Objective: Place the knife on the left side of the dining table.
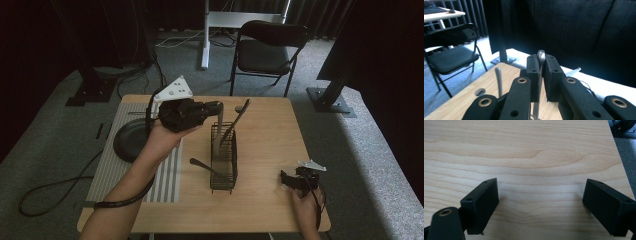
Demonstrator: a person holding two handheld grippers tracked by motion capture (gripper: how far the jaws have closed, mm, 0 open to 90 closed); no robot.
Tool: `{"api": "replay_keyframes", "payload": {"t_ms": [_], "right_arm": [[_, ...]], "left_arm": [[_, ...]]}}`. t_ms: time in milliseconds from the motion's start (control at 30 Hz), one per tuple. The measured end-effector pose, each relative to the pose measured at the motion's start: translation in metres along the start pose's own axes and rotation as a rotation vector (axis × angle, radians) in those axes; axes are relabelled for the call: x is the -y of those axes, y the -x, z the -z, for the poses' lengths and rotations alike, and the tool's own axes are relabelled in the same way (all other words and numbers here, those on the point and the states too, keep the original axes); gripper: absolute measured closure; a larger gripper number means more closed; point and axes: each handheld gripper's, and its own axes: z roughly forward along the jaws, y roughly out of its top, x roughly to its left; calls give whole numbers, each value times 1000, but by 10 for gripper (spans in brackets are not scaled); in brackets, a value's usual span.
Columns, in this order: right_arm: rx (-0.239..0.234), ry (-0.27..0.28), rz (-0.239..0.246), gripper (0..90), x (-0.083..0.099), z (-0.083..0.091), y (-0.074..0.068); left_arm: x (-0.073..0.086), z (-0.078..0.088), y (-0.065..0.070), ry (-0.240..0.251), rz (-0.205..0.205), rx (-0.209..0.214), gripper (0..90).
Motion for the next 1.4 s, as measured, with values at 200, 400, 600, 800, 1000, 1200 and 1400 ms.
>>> {"api": "replay_keyframes", "payload": {"t_ms": [200,400,600,800,1000,1200,1400], "right_arm": [[1,1,1,125,0,0,0],[1,1,1,125,0,0,0],[0,-1,1,125,0,0,0],[0,-1,0,125,0,0,0],[0,0,0,125,0,0,0],[0,0,0,125,0,0,0],[1,1,0,125,0,0,0]], "left_arm": [[2,22,-9,9,9,-48,840],[15,41,-21,-1,34,-114,840],[36,54,-36,-12,85,-156,840],[60,60,-47,-39,124,-191,840],[86,59,-56,-70,156,-217,839],[116,50,-67,-116,193,-236,839],[140,46,-76,-137,225,-267,839]]}}
